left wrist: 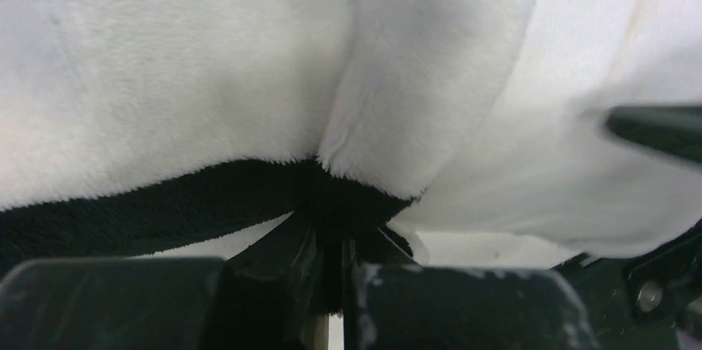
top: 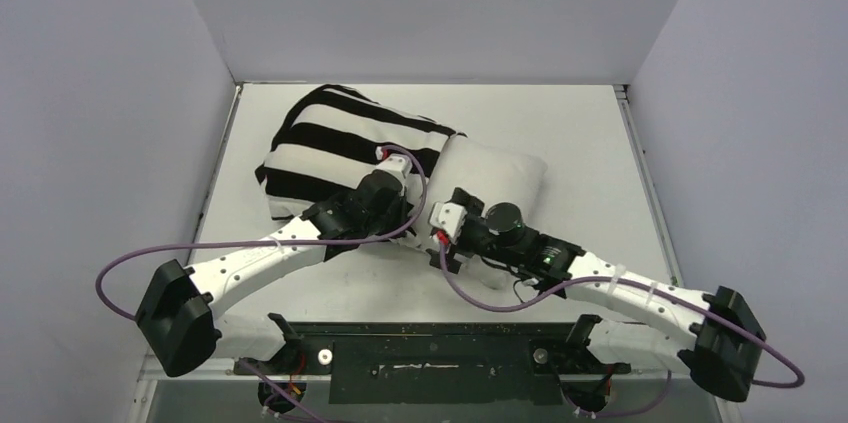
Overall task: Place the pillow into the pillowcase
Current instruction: Stuff the pillow into the pillowcase.
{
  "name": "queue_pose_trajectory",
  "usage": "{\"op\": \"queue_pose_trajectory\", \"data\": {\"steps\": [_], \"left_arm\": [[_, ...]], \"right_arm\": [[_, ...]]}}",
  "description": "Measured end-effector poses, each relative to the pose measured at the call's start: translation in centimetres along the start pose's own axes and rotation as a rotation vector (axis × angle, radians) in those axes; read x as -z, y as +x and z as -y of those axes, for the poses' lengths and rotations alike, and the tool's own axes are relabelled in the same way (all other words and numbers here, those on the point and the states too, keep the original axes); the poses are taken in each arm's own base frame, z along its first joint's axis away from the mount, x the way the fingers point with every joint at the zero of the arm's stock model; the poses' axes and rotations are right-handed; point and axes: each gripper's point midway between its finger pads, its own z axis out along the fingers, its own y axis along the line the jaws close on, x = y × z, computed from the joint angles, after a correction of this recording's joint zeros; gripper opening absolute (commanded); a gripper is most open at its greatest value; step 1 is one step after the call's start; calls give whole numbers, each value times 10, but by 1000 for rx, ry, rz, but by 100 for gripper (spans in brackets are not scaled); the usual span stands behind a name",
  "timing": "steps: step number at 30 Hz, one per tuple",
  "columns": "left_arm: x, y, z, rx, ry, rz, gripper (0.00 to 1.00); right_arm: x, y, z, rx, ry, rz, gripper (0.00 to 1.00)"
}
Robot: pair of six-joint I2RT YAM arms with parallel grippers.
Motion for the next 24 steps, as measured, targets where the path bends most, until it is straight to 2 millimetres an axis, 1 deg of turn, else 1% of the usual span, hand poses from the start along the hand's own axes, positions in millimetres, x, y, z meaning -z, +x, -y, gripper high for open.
{"op": "queue_pose_trajectory", "data": {"steps": [3,4,5,7,9,10,13,15,16,17,19,20,21,22,23,24], "left_arm": [[-1,-7,-4,-12,-25,27,0],[2,-12,-3,-11,-24,43,0],[5,-19,-1,-7,-19,63,0],[16,-35,2,7,-6,108,0],[28,-54,3,33,11,162,0],[32,-59,2,45,18,179,0],[42,-71,-3,79,32,212,0],[46,-77,-6,85,31,202,0],[47,-84,-6,87,30,191,0],[51,-98,-4,88,32,191,0],[62,-142,8,90,61,231,0],[71,-165,19,91,88,268,0],[80,-183,30,88,119,305,0],[87,-191,39,82,142,328,0],[93,-193,51,74,164,348,0],[96,-185,63,63,187,347,0]], "right_arm": [[-21,28,-11,121,-13,-108,100],[-27,39,-11,151,-12,-144,96],[-34,48,-9,180,-6,-172,89],[-45,60,-5,225,8,-202,51],[-58,67,2,268,40,-215,7],[-65,69,8,277,68,-216,0],[-83,69,23,258,144,-200,0],[-90,63,36,204,196,-176,0],[-92,56,44,159,223,-154,0],[-93,50,52,111,245,-132,0],[-91,31,79,-23,322,-64,0],[-89,18,95,-90,361,-27,0],[-86,4,109,-158,397,18,0],[-83,-9,123,-213,426,59,0],[-77,-24,137,-278,458,112,0],[-71,-39,147,-341,480,167,0]]}}
